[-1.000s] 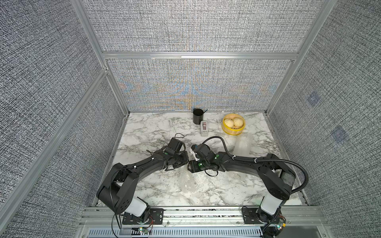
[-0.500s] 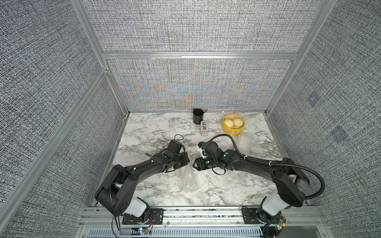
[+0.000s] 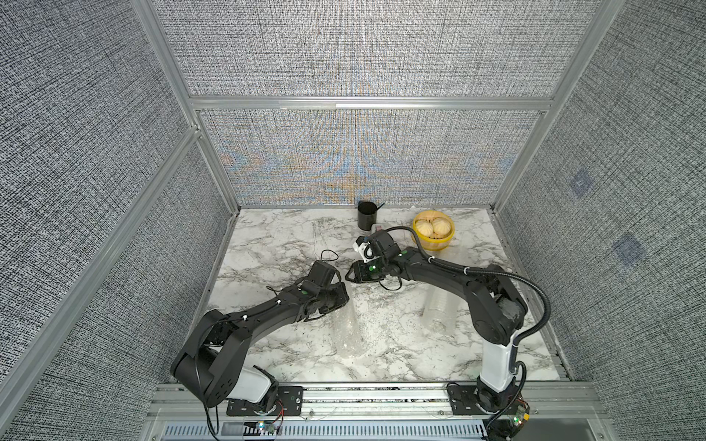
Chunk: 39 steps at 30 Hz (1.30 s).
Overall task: Wrap vases in bubble wrap
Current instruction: Wrap the vase in bubble wrap.
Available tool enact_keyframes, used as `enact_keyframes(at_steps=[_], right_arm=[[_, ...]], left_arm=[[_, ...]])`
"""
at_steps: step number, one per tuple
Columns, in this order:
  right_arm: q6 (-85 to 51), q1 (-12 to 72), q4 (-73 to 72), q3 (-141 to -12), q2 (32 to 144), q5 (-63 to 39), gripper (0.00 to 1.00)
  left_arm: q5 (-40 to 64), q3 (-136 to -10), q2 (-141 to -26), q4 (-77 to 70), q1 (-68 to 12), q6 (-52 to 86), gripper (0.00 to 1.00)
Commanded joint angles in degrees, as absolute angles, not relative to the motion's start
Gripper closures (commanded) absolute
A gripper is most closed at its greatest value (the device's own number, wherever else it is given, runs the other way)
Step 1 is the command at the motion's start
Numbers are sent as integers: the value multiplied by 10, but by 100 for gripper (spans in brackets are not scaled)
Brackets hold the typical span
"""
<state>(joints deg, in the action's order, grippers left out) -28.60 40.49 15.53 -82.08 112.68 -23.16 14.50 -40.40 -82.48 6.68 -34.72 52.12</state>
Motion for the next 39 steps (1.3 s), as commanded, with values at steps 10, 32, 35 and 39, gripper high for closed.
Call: enact_keyframes(at_steps=[10,32,35,39], right_arm=[[-252,402,189,-888,1200,-233,66],[-249,408,165,-840,1127,-243,74],[-248,417,168,-848,1138,-239,67],[-243,422,176,-874,1164,-235,64]], left_arm=[[127,-401,-828,141,-346,514,100],[134,-404,-824,147,-346,504,100],[136,-405,-825,146,-345,505,100],[136,-404,-825,147,-346,505,100]])
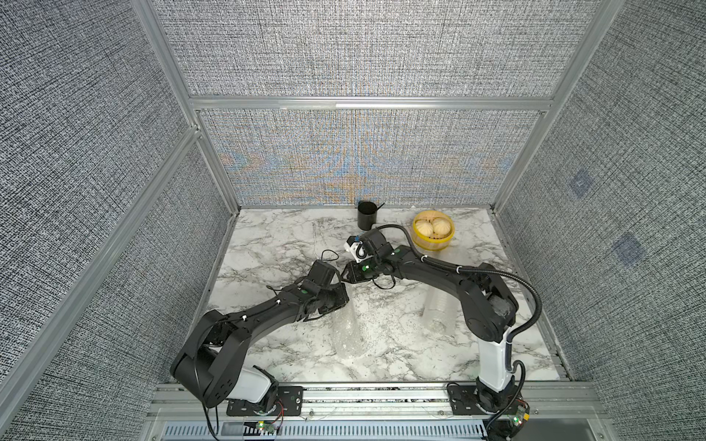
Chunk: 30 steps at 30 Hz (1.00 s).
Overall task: Wrap vases in bubble wrap
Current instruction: Wrap the vase in bubble wrap.
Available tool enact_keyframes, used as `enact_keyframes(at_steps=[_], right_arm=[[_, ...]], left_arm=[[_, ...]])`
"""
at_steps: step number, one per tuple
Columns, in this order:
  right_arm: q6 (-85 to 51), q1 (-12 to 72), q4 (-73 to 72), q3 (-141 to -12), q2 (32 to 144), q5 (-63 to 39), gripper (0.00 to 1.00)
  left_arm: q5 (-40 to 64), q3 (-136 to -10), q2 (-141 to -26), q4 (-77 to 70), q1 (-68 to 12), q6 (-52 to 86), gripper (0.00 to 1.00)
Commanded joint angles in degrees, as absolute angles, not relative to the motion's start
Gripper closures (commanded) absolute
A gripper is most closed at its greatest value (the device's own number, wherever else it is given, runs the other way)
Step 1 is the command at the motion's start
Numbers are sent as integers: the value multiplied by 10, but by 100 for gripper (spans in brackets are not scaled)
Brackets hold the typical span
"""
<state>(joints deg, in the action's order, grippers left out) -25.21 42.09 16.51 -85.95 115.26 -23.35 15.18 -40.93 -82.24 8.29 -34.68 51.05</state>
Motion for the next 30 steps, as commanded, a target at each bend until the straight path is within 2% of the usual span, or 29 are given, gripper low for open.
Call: enact_keyframes(at_steps=[1,4,10,15,20,21,26,30], right_arm=[[-241,423,179,-881,1172,-234,64],[-238,422,184,-893,1193,-227,66],[-238,423,173,-881,1194,-218,87],[-242,423,164,-862,1185,-208,100],[-246,424,155,-854,1184,-202,100],[-247,425,152,-850,1183,-201,100],[-255,430,141,-834,1176,-189,100],[-254,431,142,-827,1173,-184,100]], left_arm=[[137,-404,-824,147,-346,505,100],[136,-403,-820,145,-346,506,100],[137,-405,-810,153,-346,505,100],[137,-399,-799,148,-346,512,97],[147,-407,-793,156,-346,507,95],[150,-409,-789,156,-346,506,93],[161,-420,-749,169,-345,513,63],[151,-413,-694,195,-338,531,52]])
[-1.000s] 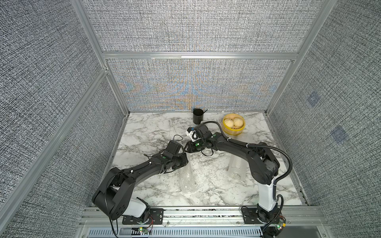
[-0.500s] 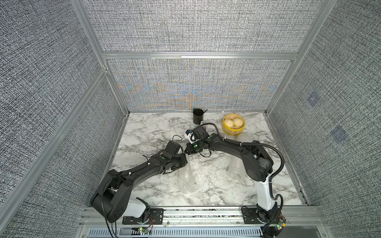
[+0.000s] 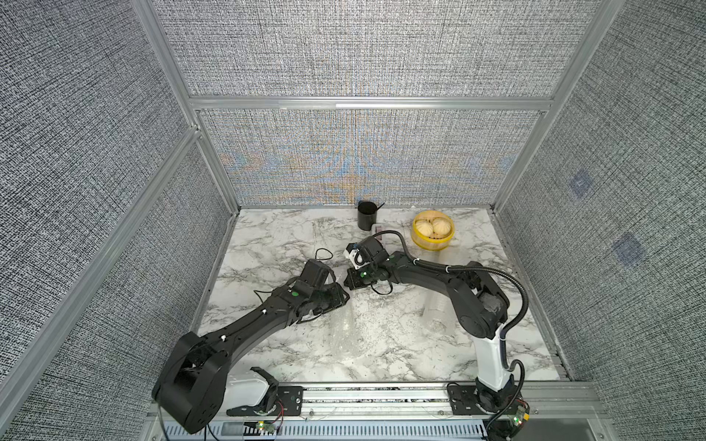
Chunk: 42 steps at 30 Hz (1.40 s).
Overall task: Wrap vases in bubble wrap
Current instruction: Wrap the vase in bubble wrap.
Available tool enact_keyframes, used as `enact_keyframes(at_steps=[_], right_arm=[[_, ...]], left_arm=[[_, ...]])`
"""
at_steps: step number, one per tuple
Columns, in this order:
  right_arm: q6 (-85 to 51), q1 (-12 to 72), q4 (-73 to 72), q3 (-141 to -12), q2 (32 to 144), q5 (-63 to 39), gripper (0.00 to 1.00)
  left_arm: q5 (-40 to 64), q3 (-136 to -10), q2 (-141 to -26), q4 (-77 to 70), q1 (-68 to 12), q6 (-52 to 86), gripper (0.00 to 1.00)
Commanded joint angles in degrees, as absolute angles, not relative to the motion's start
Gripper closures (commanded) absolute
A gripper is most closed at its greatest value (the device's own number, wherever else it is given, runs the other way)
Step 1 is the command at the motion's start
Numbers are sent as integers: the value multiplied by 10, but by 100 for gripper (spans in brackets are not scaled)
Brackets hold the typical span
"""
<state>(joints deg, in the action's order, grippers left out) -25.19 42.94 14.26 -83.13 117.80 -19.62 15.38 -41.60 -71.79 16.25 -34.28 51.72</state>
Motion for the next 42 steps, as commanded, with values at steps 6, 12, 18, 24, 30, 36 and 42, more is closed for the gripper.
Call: enact_keyframes(at_steps=[6,12,18,24,30,36,42], right_arm=[[-256,433,137,-822,1166,-176,100],[-254,441,141,-822,1165,-165,100],[-258,443,140,-823,1170,-165,100],[-258,445,141,-826,1176,-168,100],[-262,447,137,-828,1179,-169,100],[-260,451,141,-832,1181,-166,100],[-259,453,146,-835,1179,-160,100]], left_arm=[[96,-360,-627,202,-330,577,42],[156,-359,-679,164,-340,577,27],[156,-376,-722,176,-350,574,25],[152,-356,-684,168,-353,590,26],[97,-329,-603,227,-346,622,27],[135,-290,-591,204,-344,640,32],[172,-327,-643,183,-362,621,28]])
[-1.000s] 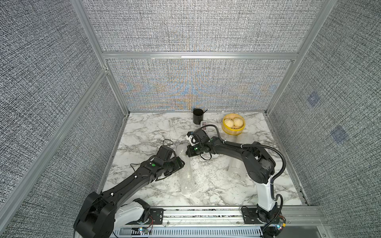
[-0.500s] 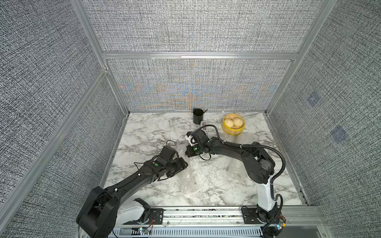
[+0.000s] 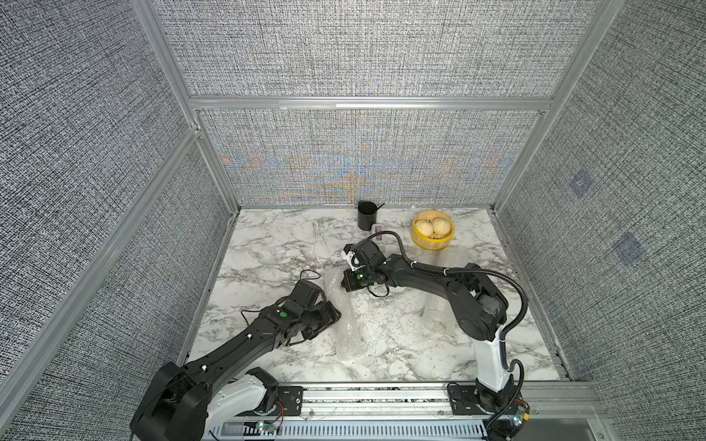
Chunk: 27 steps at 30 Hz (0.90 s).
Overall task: Wrap vases in bubble wrap
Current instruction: Wrap the vase in bubble wrap.
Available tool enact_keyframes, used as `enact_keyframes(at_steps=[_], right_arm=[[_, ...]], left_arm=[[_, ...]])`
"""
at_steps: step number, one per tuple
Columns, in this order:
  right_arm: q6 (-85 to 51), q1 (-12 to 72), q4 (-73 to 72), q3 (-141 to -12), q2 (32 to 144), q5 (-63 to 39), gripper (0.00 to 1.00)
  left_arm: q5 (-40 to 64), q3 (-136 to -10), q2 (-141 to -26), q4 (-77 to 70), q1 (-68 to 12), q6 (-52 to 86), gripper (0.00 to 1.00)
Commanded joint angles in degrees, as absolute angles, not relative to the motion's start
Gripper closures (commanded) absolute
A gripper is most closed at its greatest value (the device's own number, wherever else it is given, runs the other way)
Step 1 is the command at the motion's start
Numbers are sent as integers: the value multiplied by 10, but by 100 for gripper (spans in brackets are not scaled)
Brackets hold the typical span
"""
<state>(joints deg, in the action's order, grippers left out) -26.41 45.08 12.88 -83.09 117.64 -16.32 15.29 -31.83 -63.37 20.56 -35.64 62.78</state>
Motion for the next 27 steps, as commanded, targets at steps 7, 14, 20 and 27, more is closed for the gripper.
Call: enact_keyframes(at_steps=[7,14,20,27], right_arm=[[-261,454,147,-837,1179,-156,100],[-260,454,152,-837,1174,-150,100],[-263,450,161,-838,1169,-147,100],[-269,444,163,-828,1137,-148,92]], left_arm=[[151,-334,-689,166,-396,636,27],[130,-347,-744,167,-439,634,27],[130,-314,-746,181,-443,622,28],[126,-302,-744,202,-443,591,35]])
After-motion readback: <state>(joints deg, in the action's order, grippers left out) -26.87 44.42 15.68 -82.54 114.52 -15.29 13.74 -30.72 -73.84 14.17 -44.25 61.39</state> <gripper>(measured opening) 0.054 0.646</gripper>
